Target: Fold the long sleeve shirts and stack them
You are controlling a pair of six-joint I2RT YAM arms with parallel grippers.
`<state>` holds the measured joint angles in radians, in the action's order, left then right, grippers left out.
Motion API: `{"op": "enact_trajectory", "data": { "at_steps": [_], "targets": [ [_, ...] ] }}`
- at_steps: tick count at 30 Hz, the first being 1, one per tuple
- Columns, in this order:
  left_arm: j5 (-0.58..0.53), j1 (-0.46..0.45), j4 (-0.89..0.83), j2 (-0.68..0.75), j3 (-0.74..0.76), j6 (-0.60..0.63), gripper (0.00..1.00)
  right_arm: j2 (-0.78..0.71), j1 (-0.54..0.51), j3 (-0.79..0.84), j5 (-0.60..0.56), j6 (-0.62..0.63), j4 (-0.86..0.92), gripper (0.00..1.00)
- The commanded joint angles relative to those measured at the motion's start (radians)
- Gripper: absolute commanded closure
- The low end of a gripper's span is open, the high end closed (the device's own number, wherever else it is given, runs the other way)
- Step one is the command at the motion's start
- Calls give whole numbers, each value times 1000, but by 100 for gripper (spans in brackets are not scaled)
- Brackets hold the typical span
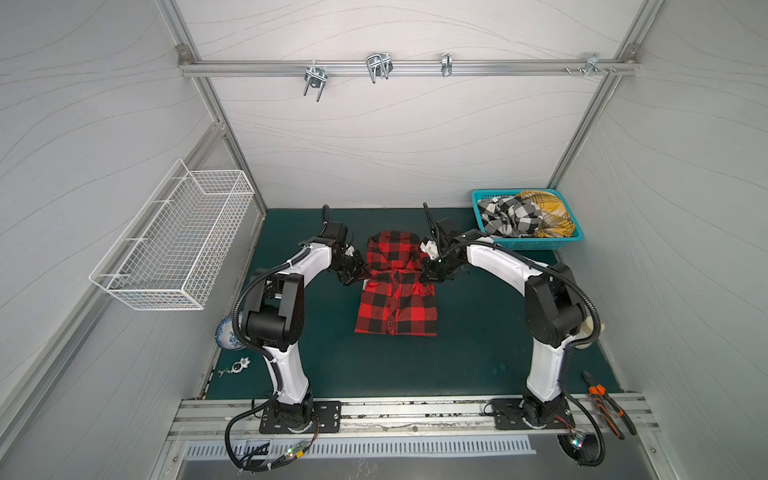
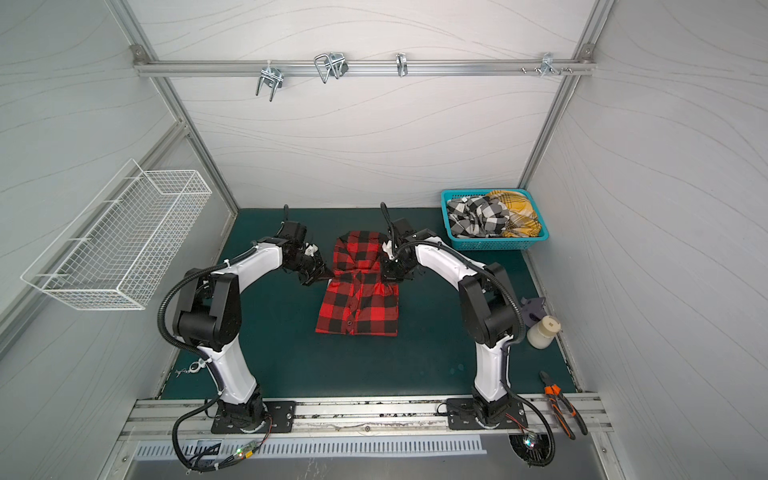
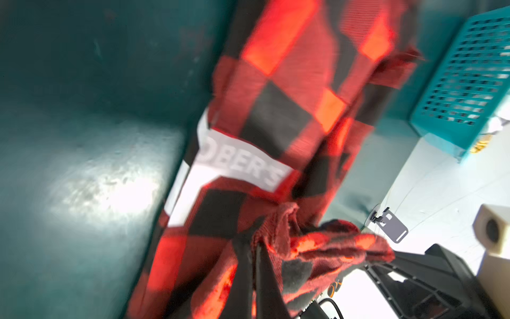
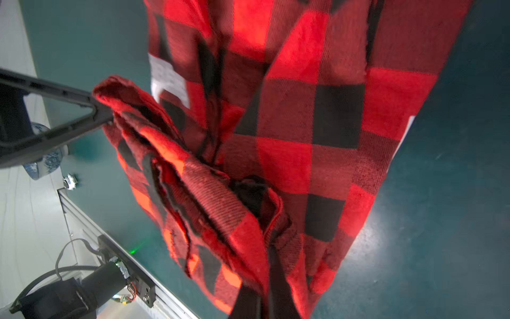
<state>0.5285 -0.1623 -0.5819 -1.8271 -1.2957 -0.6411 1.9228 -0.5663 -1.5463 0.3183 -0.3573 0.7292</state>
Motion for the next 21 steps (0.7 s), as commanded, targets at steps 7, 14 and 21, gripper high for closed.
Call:
{"op": "enact_trajectory", "data": {
  "at_steps": [7, 14, 21],
  "targets": [
    [-117, -2, 41, -136, -99, -2, 100, 240, 27, -242, -90, 62, 64, 94],
    [-252, -2, -50, -159, -222, -5, 76, 306, 80, -403, -146, 50, 123, 23],
    [-431, -105, -216, 4, -271, -10, 60, 163, 75, -363, -149, 74, 189, 19]
  ]
}}
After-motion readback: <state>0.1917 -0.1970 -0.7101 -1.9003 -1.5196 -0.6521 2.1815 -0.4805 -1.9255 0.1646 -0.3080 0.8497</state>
